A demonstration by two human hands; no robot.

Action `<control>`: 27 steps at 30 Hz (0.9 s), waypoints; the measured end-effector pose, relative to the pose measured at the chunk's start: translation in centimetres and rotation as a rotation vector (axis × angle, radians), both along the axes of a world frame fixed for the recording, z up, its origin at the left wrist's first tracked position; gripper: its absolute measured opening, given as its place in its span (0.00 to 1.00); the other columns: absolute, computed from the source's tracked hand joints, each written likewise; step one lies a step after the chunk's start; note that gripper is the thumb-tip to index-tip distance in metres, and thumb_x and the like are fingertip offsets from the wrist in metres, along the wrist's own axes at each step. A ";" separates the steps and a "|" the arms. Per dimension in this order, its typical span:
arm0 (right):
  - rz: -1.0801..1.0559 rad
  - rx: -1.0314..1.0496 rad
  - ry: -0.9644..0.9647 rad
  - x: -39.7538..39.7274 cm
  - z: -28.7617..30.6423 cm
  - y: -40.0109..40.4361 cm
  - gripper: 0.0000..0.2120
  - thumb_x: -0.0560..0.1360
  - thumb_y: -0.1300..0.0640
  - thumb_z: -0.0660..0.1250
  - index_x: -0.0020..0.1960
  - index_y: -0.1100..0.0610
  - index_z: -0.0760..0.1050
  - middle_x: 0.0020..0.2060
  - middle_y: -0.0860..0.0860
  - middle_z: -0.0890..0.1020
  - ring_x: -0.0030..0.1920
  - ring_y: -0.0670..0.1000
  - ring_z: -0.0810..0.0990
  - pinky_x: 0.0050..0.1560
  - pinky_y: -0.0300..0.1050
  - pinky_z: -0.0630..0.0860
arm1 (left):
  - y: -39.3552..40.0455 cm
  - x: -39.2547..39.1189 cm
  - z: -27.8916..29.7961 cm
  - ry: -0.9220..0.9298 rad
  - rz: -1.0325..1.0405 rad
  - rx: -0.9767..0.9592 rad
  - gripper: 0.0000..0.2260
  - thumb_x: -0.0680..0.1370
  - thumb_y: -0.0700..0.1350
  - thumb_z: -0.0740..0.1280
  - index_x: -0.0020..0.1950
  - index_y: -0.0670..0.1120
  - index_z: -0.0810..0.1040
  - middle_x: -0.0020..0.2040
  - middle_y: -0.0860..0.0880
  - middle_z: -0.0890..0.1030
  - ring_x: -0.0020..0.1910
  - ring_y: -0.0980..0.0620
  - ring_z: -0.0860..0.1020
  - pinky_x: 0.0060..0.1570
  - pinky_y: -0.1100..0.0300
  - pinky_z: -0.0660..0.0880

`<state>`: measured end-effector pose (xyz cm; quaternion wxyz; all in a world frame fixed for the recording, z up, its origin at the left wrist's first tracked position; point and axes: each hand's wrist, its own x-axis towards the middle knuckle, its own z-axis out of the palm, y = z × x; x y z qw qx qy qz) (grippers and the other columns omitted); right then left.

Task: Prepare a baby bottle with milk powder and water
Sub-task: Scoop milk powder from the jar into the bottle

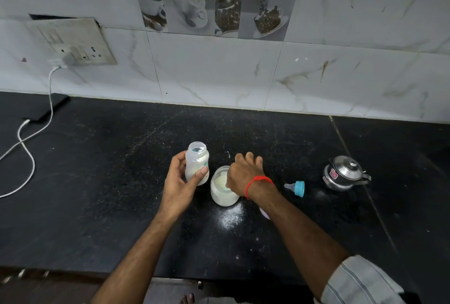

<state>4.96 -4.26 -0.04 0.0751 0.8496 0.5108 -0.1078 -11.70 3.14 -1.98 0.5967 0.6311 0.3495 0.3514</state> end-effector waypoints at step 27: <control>-0.428 1.011 0.699 3.3 7.5 -5.4 0.05 0.76 0.53 0.74 0.43 0.52 0.87 0.43 0.47 0.76 0.42 0.47 0.76 0.48 0.43 0.73 | -1.4 1.1 0.3 0.158 -0.043 0.108 0.25 0.71 0.52 0.81 0.66 0.57 0.78 0.59 0.60 0.84 0.57 0.60 0.83 0.61 0.52 0.81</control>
